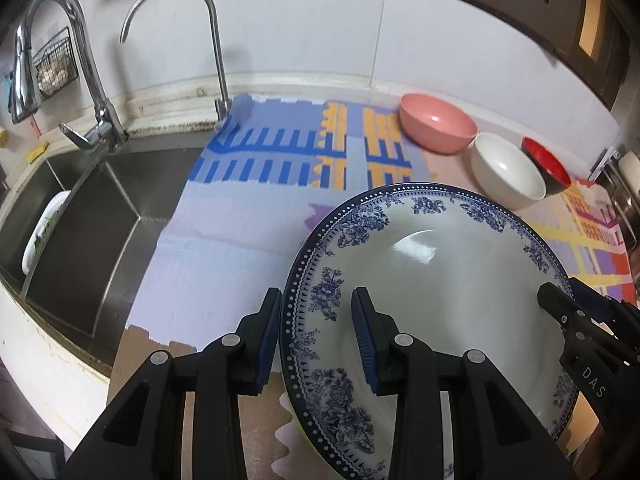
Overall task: Organize plates and bowls
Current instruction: 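Lower the blue-and-white plate onto the lime-green plate and open both grippers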
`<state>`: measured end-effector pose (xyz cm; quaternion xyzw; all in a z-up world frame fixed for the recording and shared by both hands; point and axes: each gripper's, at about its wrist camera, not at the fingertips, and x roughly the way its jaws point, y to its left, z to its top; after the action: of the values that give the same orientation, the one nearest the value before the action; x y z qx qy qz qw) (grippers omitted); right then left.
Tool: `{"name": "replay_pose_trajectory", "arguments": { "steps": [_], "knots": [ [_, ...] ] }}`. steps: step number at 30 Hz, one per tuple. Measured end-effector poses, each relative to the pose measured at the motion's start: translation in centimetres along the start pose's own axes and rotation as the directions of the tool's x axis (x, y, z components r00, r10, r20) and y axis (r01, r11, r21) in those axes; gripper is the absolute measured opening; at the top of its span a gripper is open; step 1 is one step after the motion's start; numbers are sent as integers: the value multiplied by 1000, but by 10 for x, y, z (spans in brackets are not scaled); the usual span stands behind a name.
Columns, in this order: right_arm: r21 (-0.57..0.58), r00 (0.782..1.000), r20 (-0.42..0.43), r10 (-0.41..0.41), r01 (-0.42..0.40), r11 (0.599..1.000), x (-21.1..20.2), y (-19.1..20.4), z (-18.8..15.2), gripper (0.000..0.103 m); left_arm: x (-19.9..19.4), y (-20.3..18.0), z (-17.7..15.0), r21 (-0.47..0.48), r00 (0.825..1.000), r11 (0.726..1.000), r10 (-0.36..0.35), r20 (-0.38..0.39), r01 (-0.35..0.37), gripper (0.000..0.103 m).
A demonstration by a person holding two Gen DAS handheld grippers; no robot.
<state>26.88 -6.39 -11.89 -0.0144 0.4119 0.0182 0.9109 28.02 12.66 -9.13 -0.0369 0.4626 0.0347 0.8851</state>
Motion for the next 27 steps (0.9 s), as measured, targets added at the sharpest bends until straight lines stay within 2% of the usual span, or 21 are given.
{"name": "replay_pose_trajectory", "arguments": {
  "steps": [11,27],
  "knots": [
    [12,995,-98,18,-17,1000,29,3,-14,38,23,1,-9,12,997,1000,18,-75,-17,35],
    [7,988,-150,25,-24,1000,42,2,-22,38,33,-1,-12,7,993,1000,25,-111,-25,37]
  ]
}}
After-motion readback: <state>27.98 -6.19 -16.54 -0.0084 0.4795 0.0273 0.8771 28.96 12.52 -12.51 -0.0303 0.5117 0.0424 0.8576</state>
